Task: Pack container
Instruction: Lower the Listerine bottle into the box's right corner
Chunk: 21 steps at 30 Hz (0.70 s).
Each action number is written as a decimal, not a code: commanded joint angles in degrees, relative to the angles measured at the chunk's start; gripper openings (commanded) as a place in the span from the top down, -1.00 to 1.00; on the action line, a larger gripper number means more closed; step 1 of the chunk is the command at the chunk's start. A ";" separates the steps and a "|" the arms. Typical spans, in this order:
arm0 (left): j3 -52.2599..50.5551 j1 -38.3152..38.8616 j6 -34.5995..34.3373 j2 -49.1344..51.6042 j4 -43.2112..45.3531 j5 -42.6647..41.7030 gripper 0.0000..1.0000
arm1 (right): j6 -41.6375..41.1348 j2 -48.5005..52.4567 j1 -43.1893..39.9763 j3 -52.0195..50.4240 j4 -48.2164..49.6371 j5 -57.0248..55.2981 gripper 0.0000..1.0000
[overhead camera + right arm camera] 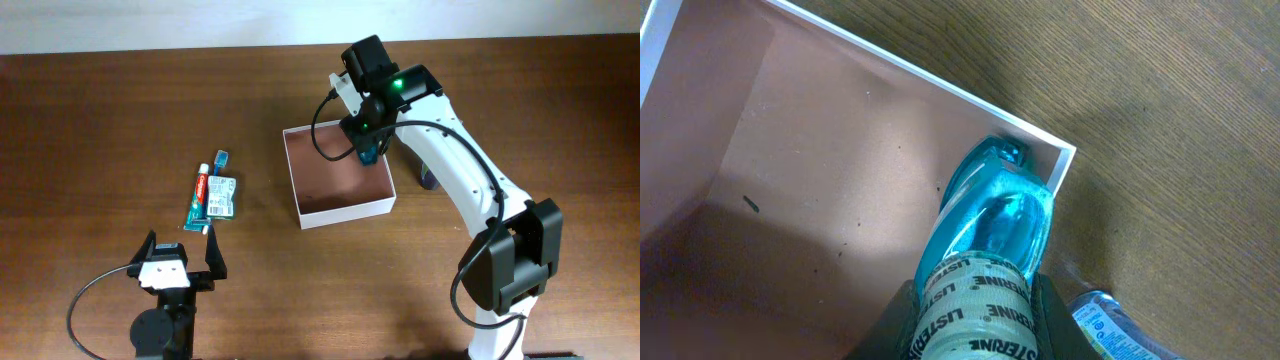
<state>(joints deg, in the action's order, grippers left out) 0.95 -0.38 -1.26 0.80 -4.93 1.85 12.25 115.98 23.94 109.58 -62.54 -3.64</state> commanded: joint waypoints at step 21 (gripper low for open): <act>-0.44 0.24 0.92 -0.46 0.17 -0.83 -0.99 | 0.83 2.43 -0.02 0.28 1.51 -1.14 0.60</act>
<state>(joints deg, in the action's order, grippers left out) 0.95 -0.38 -1.26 0.80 -4.93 1.85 12.47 116.84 23.94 109.58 -61.32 -3.66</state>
